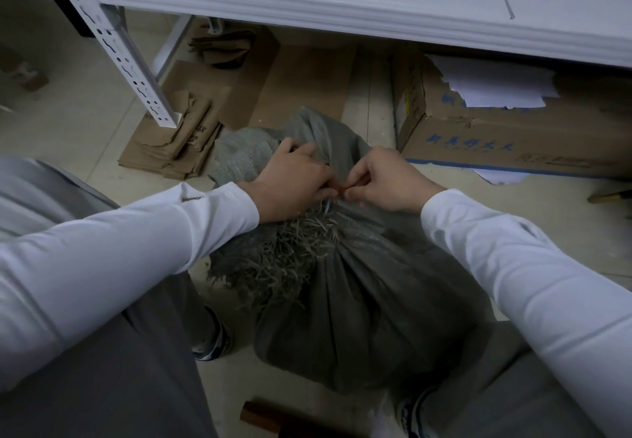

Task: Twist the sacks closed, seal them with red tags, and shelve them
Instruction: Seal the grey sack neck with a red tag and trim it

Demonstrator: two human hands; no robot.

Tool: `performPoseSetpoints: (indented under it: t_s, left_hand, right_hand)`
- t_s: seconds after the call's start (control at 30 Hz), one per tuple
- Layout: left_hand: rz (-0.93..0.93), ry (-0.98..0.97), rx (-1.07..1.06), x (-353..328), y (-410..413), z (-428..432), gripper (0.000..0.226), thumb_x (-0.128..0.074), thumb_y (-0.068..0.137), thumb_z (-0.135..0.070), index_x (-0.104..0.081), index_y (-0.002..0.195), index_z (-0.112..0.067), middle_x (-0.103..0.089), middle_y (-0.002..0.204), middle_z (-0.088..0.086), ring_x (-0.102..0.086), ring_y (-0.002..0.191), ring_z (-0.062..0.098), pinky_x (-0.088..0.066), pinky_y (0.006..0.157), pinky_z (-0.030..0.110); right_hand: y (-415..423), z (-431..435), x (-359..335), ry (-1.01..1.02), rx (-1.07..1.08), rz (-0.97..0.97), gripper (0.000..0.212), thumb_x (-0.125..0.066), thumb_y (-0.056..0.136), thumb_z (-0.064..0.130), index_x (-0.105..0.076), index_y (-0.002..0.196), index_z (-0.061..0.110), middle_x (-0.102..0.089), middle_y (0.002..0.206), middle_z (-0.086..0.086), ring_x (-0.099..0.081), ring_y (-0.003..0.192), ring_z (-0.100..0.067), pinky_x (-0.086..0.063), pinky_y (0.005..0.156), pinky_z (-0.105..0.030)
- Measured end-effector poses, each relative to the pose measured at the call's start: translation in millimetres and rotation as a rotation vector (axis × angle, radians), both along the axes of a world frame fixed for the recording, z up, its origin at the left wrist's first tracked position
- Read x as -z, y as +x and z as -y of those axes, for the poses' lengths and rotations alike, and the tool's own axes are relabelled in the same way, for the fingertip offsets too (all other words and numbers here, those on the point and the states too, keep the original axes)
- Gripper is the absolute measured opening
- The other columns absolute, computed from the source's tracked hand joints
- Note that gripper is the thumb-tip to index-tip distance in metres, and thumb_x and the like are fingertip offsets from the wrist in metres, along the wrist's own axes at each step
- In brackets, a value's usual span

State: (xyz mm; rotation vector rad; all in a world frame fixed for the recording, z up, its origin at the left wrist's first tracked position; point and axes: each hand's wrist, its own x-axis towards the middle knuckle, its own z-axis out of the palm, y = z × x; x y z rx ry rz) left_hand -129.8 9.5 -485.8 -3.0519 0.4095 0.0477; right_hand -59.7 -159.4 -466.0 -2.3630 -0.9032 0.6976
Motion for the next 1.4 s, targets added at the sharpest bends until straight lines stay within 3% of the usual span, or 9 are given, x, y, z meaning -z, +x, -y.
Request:
performPoseSetpoints:
  t_s: [0.17,0.27,0.33,0.43,0.5,0.77,0.9,1.07,1.4]
  left_hand:
    - [0.14,-0.075,-0.071,4,-8,4,0.026,-0.069,0.08,-0.027,-0.055,0.097,-0.012,-0.061,0.099,0.009,-0.054,0.097,0.03,-0.039,0.086,0.04]
    - [0.225,-0.082,-0.028,7,-16,4,0.014,-0.068,0.067,-0.013,-0.062,0.081,-0.012,-0.061,0.083,0.009,-0.056,0.084,0.032,-0.042,0.08,0.041]
    - [0.195,-0.068,-0.03,7,-23,6,0.016,-0.055,0.074,-0.026,-0.066,0.079,-0.016,-0.064,0.084,0.005,-0.054,0.09,0.031,-0.038,0.091,0.045]
    - [-0.021,-0.087,-0.171,4,-28,15,0.054,-0.027,0.086,-0.051,-0.072,0.081,-0.021,-0.066,0.092,-0.004,-0.047,0.105,0.023,-0.019,0.11,0.047]
    - [-0.057,-0.125,-0.25,6,-27,20,0.063,-0.025,0.091,-0.062,-0.074,0.079,-0.025,-0.068,0.092,-0.007,-0.046,0.111,0.02,-0.012,0.113,0.046]
    - [-0.035,-0.105,-0.269,12,-27,26,0.036,-0.043,0.095,-0.047,-0.072,0.086,-0.028,-0.066,0.086,-0.006,-0.049,0.111,0.02,-0.006,0.116,0.048]
    - [0.014,-0.106,-0.165,14,-28,23,0.031,-0.042,0.096,-0.035,-0.068,0.085,-0.021,-0.066,0.084,-0.002,-0.056,0.099,0.022,-0.013,0.108,0.045]
    - [0.093,-0.119,-0.044,16,-26,18,0.028,-0.047,0.085,-0.024,-0.061,0.062,-0.014,-0.058,0.062,0.006,-0.057,0.067,0.027,-0.025,0.082,0.04]
    - [0.04,-0.141,0.048,19,-31,25,0.033,-0.035,0.089,-0.032,-0.047,0.059,-0.024,-0.058,0.068,0.003,-0.055,0.076,0.025,-0.025,0.076,0.038]
  right_hand:
    - [0,0,3,-0.025,0.004,0.132,0.017,-0.067,0.088,0.014,-0.077,0.076,0.008,-0.072,0.066,-0.001,-0.066,0.064,-0.008,-0.053,0.074,-0.023]
    - [-2,1,5,-0.021,0.029,0.131,0.021,-0.063,0.09,0.011,-0.077,0.075,0.01,-0.072,0.067,-0.001,-0.067,0.064,-0.008,-0.055,0.077,-0.028]
    - [-4,1,8,-0.011,0.055,0.124,0.02,-0.063,0.091,0.012,-0.078,0.077,0.012,-0.072,0.067,0.001,-0.066,0.063,-0.006,-0.056,0.075,-0.029]
    - [-9,0,12,0.0,0.062,0.131,0.019,-0.064,0.09,0.012,-0.079,0.079,0.014,-0.07,0.066,0.004,-0.065,0.066,-0.007,-0.053,0.071,-0.027]
    - [-14,-1,14,-0.003,0.059,0.107,0.02,-0.062,0.091,0.011,-0.078,0.08,0.012,-0.071,0.068,-0.001,-0.067,0.068,-0.011,-0.052,0.067,-0.026]
    - [-21,-3,24,0.022,0.066,0.092,0.022,-0.059,0.091,0.009,-0.076,0.078,0.008,-0.072,0.073,-0.005,-0.067,0.073,-0.019,-0.055,0.077,-0.038]
    - [-26,-6,24,-0.055,0.008,0.221,0.023,-0.055,0.091,0.01,-0.074,0.079,0.007,-0.069,0.076,-0.01,-0.062,0.077,-0.025,-0.052,0.073,-0.038]
    - [-27,-11,35,-0.145,0.052,0.304,0.02,-0.055,0.091,0.02,-0.073,0.091,0.012,-0.068,0.095,-0.013,-0.064,0.086,-0.031,-0.054,0.074,-0.04]
    - [-16,-4,37,-0.097,0.15,0.28,0.02,-0.056,0.096,0.021,-0.075,0.095,0.014,-0.072,0.095,-0.007,-0.065,0.089,-0.024,-0.053,0.077,-0.037]
